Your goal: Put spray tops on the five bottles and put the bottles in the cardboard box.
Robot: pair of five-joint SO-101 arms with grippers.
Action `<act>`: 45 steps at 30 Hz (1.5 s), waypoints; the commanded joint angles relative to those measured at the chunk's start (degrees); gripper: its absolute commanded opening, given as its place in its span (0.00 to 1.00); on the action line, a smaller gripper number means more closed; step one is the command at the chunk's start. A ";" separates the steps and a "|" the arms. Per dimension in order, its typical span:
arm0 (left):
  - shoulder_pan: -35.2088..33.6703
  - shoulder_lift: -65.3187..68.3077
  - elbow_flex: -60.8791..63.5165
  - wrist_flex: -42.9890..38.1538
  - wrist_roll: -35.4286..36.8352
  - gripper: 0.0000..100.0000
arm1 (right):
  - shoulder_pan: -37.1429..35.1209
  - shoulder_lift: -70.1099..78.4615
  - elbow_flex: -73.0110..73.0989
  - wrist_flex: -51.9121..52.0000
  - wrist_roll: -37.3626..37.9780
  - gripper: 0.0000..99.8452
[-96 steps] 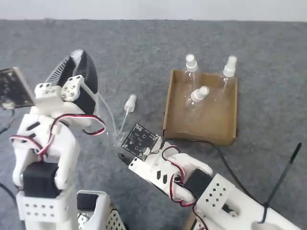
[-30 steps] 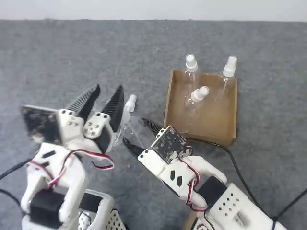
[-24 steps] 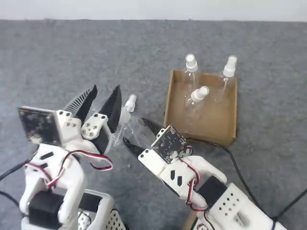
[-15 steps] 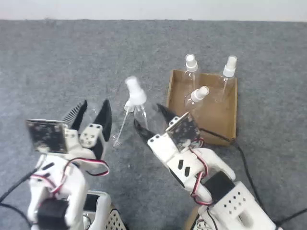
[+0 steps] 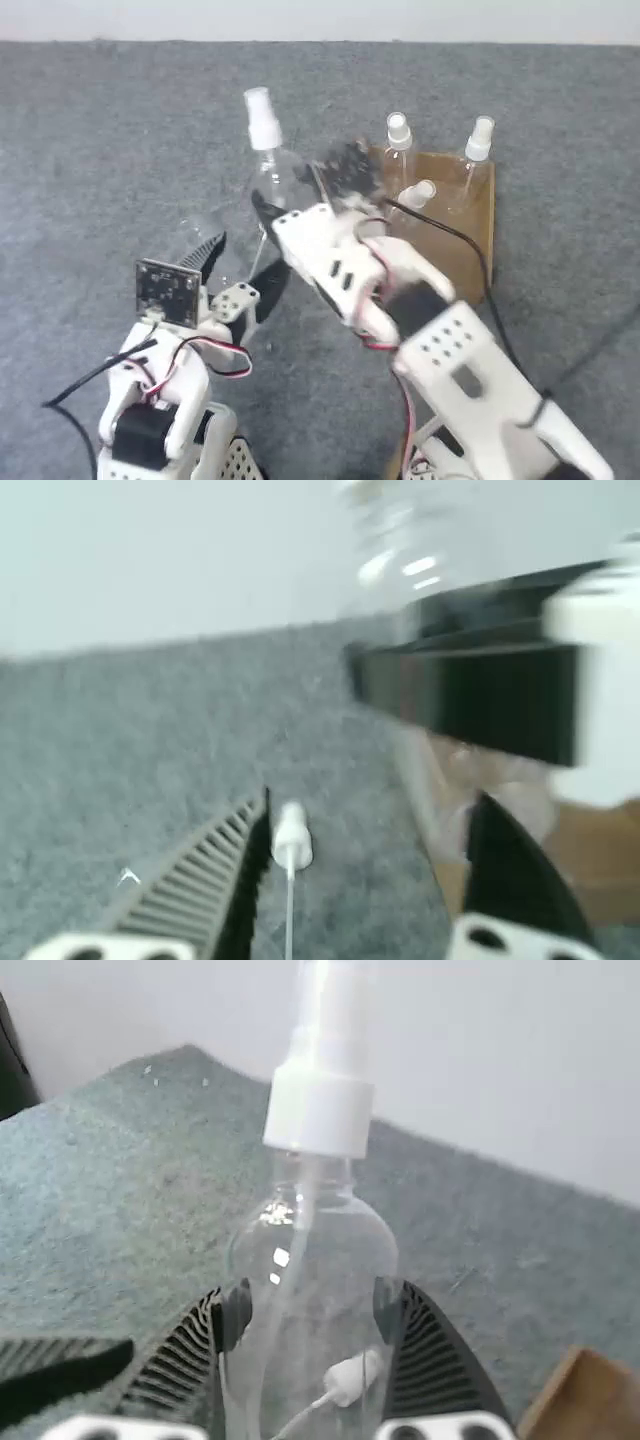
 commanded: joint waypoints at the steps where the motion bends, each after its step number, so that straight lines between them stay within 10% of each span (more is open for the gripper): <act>1: 3.43 -0.97 0.22 0.26 0.70 0.32 | 0.04 3.38 -6.07 0.22 -1.76 0.01; 26: 1.76 -0.70 4.62 -5.45 0.62 0.33 | 0.84 -11.65 -10.46 27.03 3.60 0.01; 45: 1.76 -0.88 5.41 -5.71 0.62 0.33 | 21.41 -11.65 -27.16 51.65 14.51 0.01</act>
